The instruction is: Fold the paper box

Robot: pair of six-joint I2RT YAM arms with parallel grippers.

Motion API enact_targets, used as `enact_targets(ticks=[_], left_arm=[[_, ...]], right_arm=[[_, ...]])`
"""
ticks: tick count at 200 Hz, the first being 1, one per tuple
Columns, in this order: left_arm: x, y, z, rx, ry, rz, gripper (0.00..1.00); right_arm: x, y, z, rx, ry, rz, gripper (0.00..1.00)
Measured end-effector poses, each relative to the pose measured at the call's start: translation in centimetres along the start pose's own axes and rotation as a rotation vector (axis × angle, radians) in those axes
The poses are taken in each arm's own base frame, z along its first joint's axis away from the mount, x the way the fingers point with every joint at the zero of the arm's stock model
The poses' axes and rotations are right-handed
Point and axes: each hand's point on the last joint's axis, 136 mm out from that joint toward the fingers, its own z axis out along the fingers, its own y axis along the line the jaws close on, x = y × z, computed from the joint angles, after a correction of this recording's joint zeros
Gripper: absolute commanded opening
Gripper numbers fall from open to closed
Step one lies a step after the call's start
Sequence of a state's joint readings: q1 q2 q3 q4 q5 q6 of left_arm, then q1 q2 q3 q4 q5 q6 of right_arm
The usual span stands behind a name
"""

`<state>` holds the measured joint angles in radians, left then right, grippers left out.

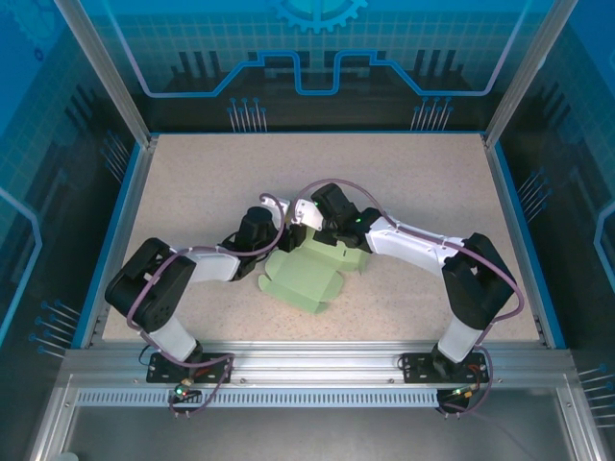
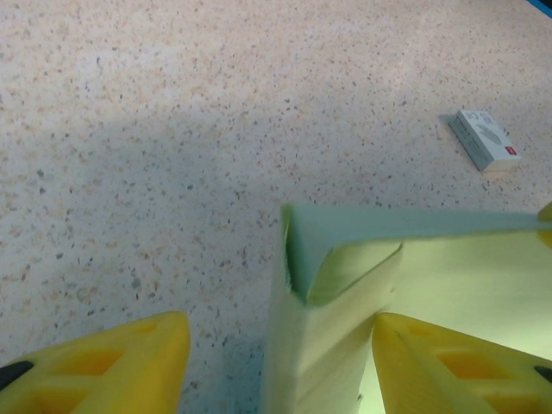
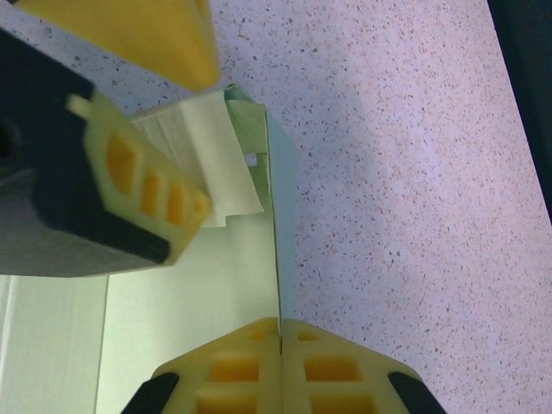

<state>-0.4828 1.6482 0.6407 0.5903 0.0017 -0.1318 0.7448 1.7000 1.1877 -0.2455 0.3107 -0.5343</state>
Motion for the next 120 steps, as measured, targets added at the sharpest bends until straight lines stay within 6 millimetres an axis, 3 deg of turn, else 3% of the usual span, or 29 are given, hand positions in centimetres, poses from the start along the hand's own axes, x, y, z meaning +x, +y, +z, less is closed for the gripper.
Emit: enact_targets(ticks=[89, 120], left_arm=[[5.1, 1.2, 1.4, 0.043, 0.150, -0.044, 0.55], [4.7, 1.1, 2.1, 0.053, 0.148, -0.045, 0.51]], right_arm=[[-0.9, -0.8, -0.4, 0.009, -0.019, 0.007, 0.00], [-0.7, -0.8, -0.4, 0.003, -0.014, 0.007, 0.00]])
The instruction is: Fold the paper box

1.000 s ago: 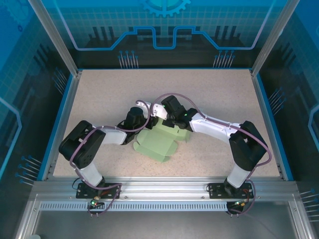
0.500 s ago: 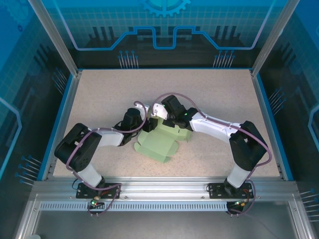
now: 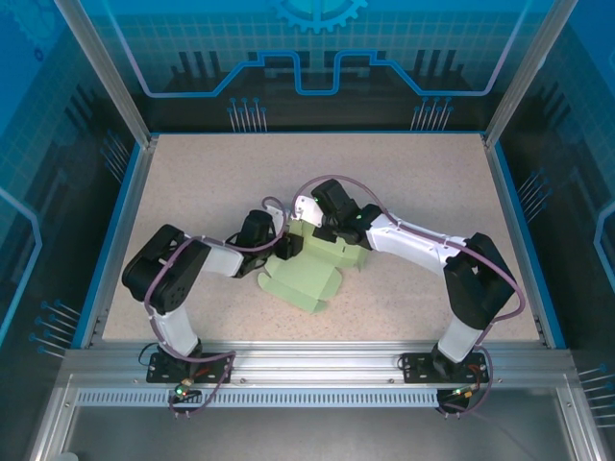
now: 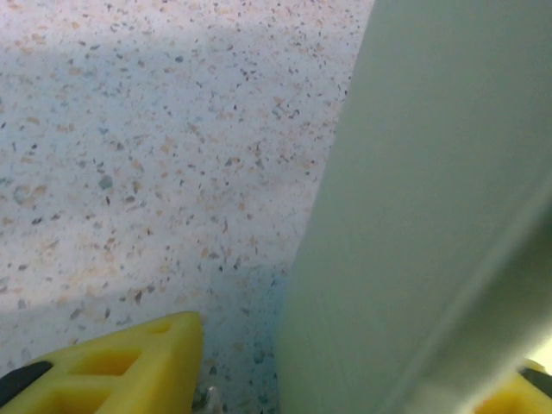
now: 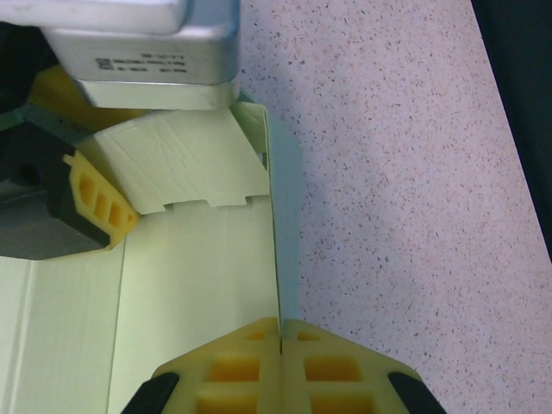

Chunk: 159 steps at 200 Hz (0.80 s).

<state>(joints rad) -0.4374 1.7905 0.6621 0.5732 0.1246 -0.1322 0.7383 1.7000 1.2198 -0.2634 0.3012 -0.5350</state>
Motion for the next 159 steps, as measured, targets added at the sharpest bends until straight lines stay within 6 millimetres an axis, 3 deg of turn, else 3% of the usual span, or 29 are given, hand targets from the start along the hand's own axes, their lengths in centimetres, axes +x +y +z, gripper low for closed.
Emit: enact_targets(ticks=[55, 159], left_arm=[[-0.5, -0.2, 0.1, 0.007, -0.012, 0.003, 0.51], [-1.7, 0.7, 0.1, -0.054, -0.065, -0.016, 0.19]], right_arm=[[0.1, 0.2, 0.0, -0.009, 0.001, -0.001, 0.00], [-0.5, 0.8, 0.0, -0.043, -0.025, 0.010, 0.00]])
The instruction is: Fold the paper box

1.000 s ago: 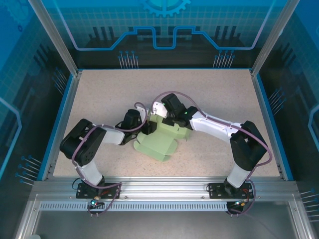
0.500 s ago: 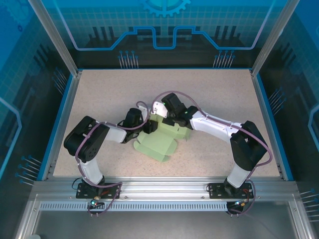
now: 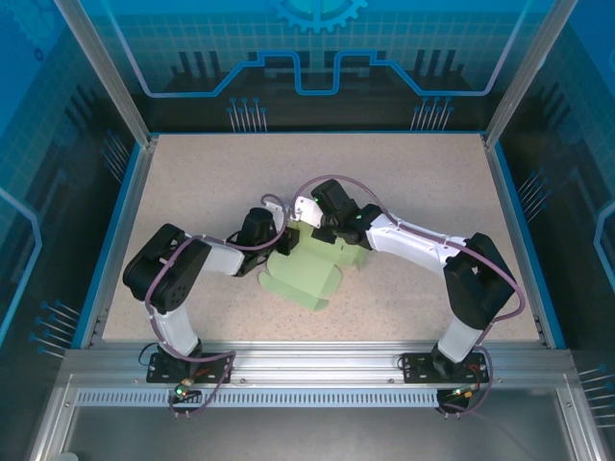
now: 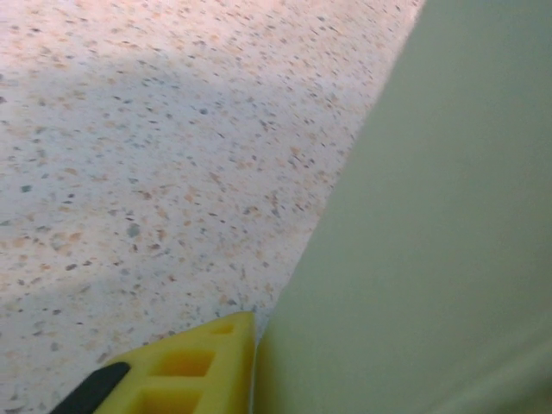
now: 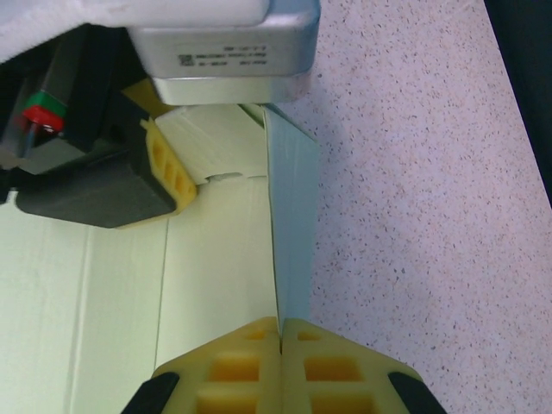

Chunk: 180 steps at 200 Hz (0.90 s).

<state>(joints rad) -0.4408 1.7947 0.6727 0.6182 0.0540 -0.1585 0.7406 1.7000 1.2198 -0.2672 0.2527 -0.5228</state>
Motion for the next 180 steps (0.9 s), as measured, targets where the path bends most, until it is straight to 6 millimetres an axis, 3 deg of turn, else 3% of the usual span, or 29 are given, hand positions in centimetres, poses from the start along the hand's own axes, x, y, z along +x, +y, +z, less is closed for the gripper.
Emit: enact_targets(ticks=[59, 134, 180], left_arm=[[-0.4, 0.6, 0.0, -0.125, -0.035, 0.000, 0.15], [-0.9, 1.4, -0.5, -0.202, -0.098, 0.003, 0.37], [-0.7, 0.9, -0.6, -0.171, -0.099, 0.047, 0.39]], right_arm=[[-0.5, 0.1, 0.0, -0.002, -0.017, 0.045, 0.00], [-0.2, 0.3, 0.0, -0.013, -0.007, 0.067, 0.00], [0.2, 0.5, -0.2, -0.024, 0.015, 0.064, 0.00]])
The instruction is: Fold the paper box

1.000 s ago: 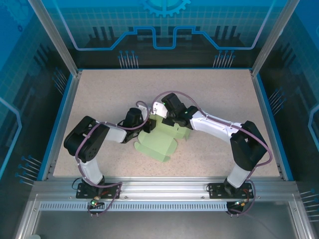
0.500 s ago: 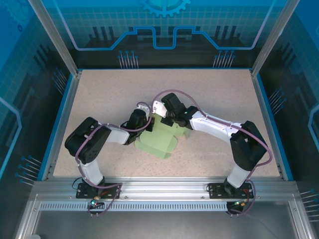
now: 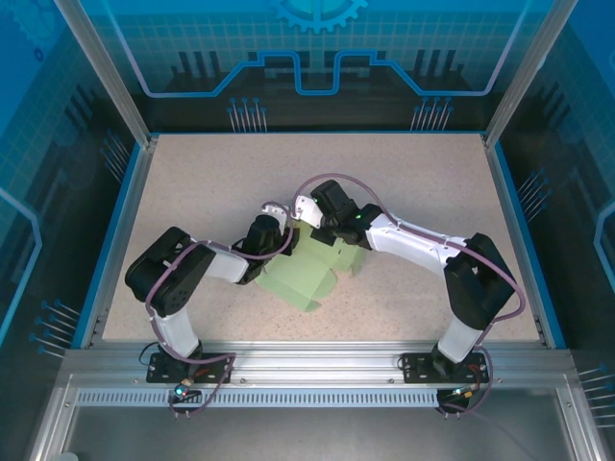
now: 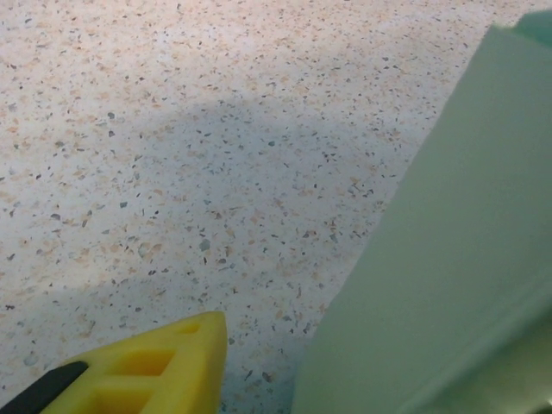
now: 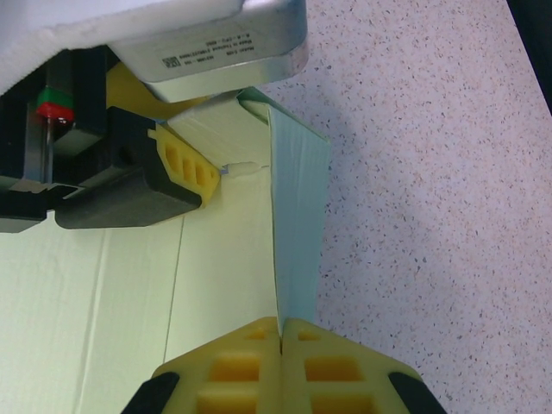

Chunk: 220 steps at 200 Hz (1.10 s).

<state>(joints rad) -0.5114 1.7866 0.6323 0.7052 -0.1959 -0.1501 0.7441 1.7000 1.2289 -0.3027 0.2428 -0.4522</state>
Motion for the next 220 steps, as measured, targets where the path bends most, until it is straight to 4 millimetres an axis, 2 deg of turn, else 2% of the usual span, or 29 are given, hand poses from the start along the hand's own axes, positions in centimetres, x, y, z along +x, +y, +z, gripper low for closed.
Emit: enact_targets(ticks=[29, 61, 88, 110, 140, 171, 197, 220], left_arm=[[-0.1, 0.0, 0.0, 0.004, -0.003, 0.021, 0.38], [-0.2, 0.2, 0.0, -0.011, -0.006, 0.018, 0.24], [-0.2, 0.4, 0.0, -0.034, -0.009, -0.005, 0.22], [-0.3, 0.4, 0.0, -0.041, -0.011, -0.020, 0.26], [-0.3, 0.3, 0.0, -0.019, -0.011, -0.035, 0.39], [-0.6, 0.6, -0.6, 0.025, -0.015, -0.050, 0.48], [-1.8, 0.1, -1.1, 0.070, -0.037, -0.053, 0.54], [-2.9, -0.5, -1.7, 0.110, -0.060, -0.053, 0.56]], right_arm=[[0.1, -0.1, 0.1, -0.002, 0.007, 0.002, 0.00], [-0.1, 0.2, 0.2, -0.018, -0.001, 0.002, 0.00], [-0.5, 0.3, 0.4, -0.026, -0.019, 0.003, 0.00], [-0.6, 0.2, 0.4, -0.023, -0.024, 0.004, 0.00], [-0.3, 0.0, 0.4, -0.008, -0.009, 0.004, 0.00], [-0.1, -0.1, 0.4, -0.002, 0.001, 0.003, 0.00], [0.2, 0.0, 0.4, -0.003, 0.011, 0.002, 0.00], [0.5, 0.2, 0.4, -0.012, 0.025, -0.001, 0.00]])
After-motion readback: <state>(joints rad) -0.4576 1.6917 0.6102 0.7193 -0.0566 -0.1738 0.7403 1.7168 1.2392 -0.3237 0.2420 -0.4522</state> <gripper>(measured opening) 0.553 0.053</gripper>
